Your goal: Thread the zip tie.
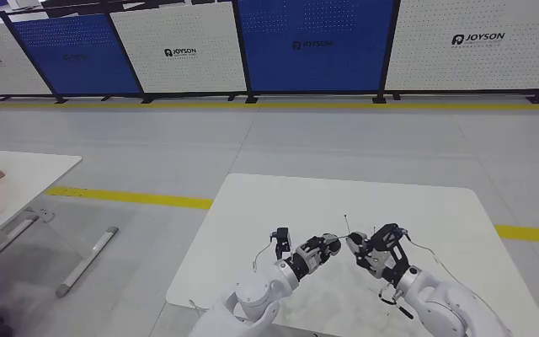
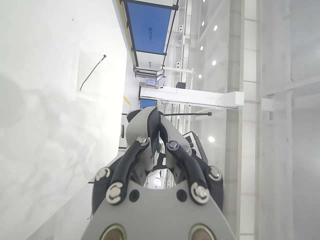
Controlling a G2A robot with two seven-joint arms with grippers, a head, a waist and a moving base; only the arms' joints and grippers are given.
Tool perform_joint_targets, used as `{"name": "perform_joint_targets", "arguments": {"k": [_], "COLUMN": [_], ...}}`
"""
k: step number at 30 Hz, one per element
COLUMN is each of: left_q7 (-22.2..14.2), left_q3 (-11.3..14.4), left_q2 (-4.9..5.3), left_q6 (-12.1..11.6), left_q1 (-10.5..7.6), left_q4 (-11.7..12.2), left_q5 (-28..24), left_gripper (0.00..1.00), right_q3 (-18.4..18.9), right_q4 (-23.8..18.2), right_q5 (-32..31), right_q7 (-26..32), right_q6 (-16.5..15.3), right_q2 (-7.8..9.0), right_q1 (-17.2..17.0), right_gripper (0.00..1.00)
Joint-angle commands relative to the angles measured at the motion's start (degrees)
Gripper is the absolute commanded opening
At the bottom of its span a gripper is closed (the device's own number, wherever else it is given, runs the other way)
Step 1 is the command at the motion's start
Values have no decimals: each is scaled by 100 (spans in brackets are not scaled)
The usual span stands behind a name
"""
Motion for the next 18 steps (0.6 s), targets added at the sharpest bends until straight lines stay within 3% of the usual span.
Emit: {"name": "perform_joint_targets", "arguments": {"k": [1,18], "left_q7": [0,-34], "left_q3": [3,0], "left_q2": [3,30], "left_q6": [-13,-173], "left_q1": [1,27], "left_q4": [-1,-40], "left_q5": [3,-85], "left_gripper": [0,0], "right_q3": [-6,-151], "right_q4": [8,130], "right_q5": [1,-153], "right_q7": [3,59], "right_q6": [0,0], "right_q2": [-3,-45], "right_q1": [8,89], "right_gripper": [0,0]}}
